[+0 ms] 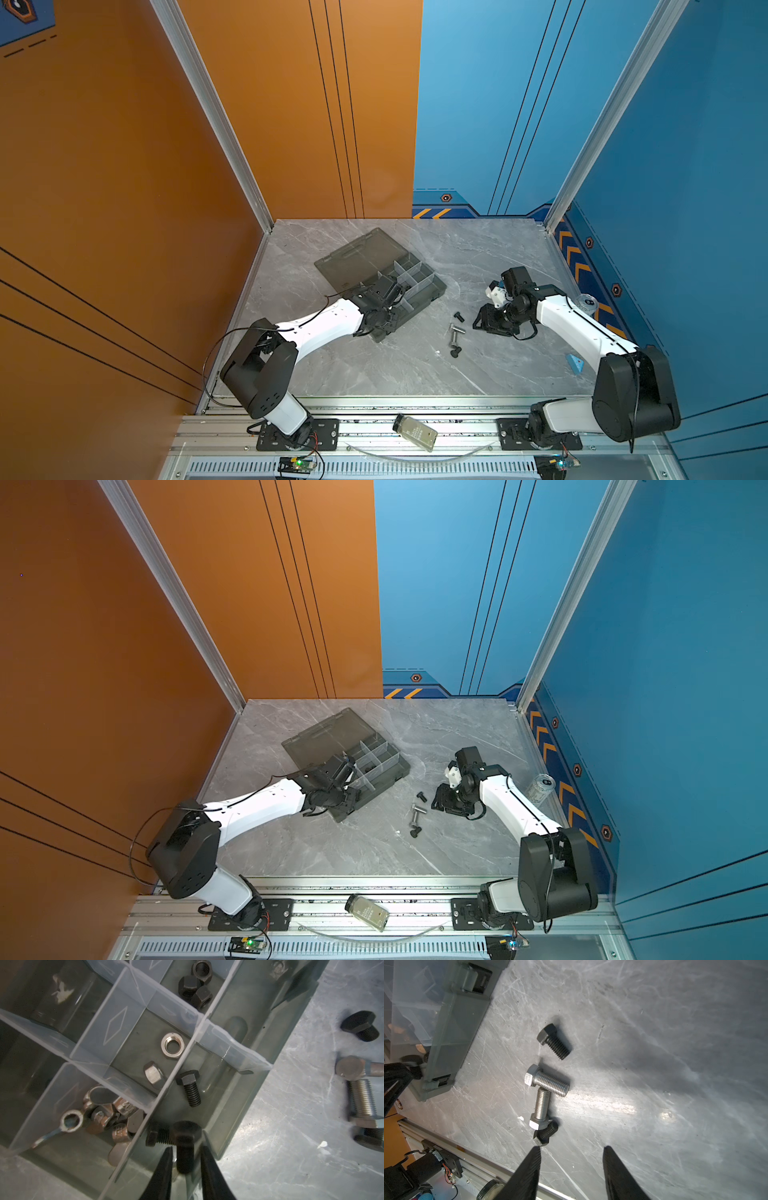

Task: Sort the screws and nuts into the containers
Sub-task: 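Open the left gripper to drop the black bolt in, then move the left gripper back over the remaining bolt pile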

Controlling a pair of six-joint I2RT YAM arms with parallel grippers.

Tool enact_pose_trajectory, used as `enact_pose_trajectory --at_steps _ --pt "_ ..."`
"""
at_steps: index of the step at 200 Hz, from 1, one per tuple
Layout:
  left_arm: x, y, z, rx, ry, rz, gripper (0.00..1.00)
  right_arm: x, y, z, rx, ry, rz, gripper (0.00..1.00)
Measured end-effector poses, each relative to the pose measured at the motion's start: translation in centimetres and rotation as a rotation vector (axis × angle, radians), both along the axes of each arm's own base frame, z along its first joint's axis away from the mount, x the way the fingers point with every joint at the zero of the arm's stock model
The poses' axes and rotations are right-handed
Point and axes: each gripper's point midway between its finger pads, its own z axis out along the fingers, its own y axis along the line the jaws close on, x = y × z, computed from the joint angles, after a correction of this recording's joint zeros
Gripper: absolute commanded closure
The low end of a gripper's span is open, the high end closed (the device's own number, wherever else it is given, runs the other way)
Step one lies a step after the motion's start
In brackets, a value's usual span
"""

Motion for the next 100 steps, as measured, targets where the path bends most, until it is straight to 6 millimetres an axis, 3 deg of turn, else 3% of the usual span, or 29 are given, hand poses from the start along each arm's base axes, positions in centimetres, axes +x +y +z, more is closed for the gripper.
enact_pose_trajectory --at_steps 25,70,100 --pt "0.2 -0.1 0.1 -0.006 -0.007 0.003 0.44 0.0 0.0 0.0 0.000 0.000 0.000 0.49" --pt "-0.1 -1.1 1.7 -0.029 -0.061 -0.019 0.35 0.0 0.0 0.0 0.000 0.001 0.000 0.49" --pt "-1.5 -4.2 3.8 -0.048 -0.119 -0.094 0.31 0.0 0.0 0.0 0.000 0.000 0.000 0.48"
